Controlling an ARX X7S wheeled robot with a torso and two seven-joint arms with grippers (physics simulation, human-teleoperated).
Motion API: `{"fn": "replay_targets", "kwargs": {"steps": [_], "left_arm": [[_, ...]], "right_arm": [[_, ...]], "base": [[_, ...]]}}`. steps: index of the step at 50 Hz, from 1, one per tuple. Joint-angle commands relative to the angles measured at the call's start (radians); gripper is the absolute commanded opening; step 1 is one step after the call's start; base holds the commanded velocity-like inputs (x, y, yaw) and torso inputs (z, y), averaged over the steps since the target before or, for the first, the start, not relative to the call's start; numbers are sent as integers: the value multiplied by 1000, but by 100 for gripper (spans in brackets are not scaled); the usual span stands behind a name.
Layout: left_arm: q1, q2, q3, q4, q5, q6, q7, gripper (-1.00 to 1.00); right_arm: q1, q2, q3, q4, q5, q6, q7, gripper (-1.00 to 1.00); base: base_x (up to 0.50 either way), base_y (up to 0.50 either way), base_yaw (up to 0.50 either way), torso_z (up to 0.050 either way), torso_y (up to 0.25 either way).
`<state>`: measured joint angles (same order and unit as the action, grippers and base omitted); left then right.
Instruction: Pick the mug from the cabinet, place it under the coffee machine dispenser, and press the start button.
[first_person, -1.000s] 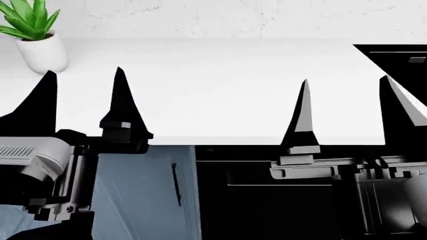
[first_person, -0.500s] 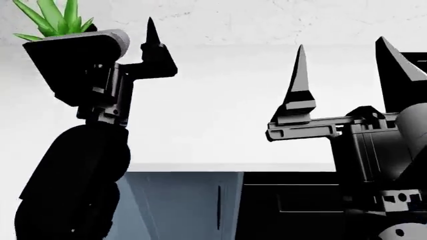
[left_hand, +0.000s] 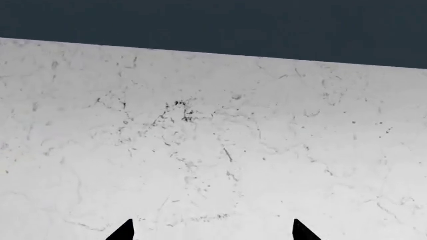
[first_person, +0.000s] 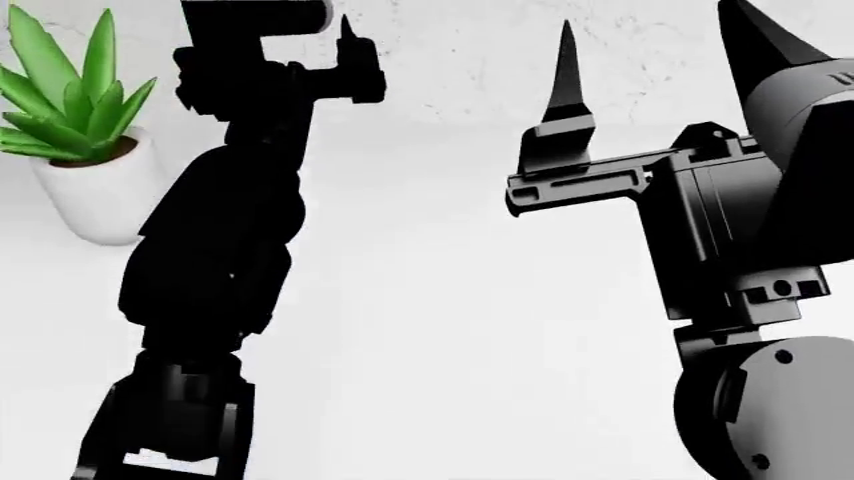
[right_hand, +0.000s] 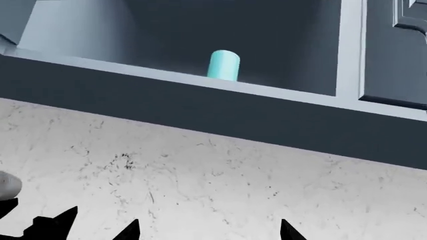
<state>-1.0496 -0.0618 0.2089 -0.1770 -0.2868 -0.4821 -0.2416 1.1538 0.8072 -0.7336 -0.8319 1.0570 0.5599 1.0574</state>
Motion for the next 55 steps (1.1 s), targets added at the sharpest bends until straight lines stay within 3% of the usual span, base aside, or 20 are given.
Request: {"fn": "replay_targets", "kwargs": {"steps": [1,29,44,49,55], "left_arm": [[-67,-10,9,-79,-13,3,-10,100],[-87,-37,38,-99,-33,13,-33,100],[-77,-41,50,-119,-45,31,-35,100],[-77,-29,58,-209,-29,103,-28,100],[-132,18,19,-584,-24,358,7,100]], "right_arm": [[50,-15,4,8,46,33,8,100],[203,-46,26,108,149,111,-20,100],[150,-22,75,99,166,45,10,100],[204,-15,94,57,235,98,155,100],[234,-14,123,2,340,90,210,100]], "base": [[500,125,0,0,0],[500,144,0,0,1],[467,109,0,0,0],[0,0,0,0,0],[0,0,0,0,0]]}}
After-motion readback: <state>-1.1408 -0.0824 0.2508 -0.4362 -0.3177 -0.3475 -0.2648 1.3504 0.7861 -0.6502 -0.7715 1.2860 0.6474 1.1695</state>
